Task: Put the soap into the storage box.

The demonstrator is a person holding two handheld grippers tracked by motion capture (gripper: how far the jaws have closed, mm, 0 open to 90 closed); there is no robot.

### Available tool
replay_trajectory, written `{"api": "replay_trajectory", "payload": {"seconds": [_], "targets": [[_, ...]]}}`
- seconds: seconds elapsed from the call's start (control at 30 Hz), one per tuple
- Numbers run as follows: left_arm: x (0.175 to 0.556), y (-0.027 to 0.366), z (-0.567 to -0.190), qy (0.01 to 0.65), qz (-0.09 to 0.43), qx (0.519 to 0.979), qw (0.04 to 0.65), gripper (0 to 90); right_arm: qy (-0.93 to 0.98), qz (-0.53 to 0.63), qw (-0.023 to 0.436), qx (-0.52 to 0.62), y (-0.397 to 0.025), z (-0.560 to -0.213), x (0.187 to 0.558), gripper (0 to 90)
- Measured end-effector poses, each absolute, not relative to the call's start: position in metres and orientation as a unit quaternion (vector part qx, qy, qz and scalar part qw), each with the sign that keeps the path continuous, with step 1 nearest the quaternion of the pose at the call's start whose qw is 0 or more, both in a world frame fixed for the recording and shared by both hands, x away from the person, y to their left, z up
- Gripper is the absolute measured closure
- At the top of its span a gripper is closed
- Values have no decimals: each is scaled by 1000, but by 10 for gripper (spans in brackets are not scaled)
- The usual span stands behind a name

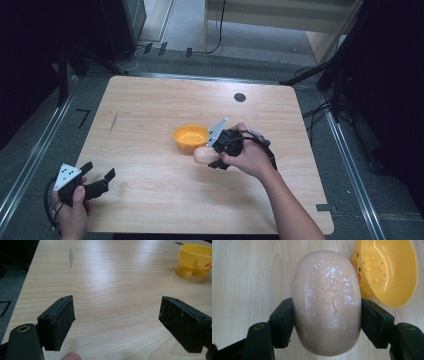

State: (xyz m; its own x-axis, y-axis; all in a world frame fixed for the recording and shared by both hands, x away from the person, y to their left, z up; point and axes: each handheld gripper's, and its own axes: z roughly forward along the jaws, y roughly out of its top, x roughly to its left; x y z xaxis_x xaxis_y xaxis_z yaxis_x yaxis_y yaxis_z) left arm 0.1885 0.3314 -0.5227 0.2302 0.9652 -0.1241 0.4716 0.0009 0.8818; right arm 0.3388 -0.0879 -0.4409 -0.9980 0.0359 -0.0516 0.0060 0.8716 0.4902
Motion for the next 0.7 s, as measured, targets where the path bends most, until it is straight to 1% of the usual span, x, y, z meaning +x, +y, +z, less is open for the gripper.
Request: {"api": "replay_trajectory", "payload": {"seconds": [0.5,0.7], "targets": [[188,331,-523,551,281,651,439,142,966,257,34,8,-75,-434,359,337],[188,331,-523,551,280,651,440,142,967,251,36,6,-66,-433,373,337]]}}
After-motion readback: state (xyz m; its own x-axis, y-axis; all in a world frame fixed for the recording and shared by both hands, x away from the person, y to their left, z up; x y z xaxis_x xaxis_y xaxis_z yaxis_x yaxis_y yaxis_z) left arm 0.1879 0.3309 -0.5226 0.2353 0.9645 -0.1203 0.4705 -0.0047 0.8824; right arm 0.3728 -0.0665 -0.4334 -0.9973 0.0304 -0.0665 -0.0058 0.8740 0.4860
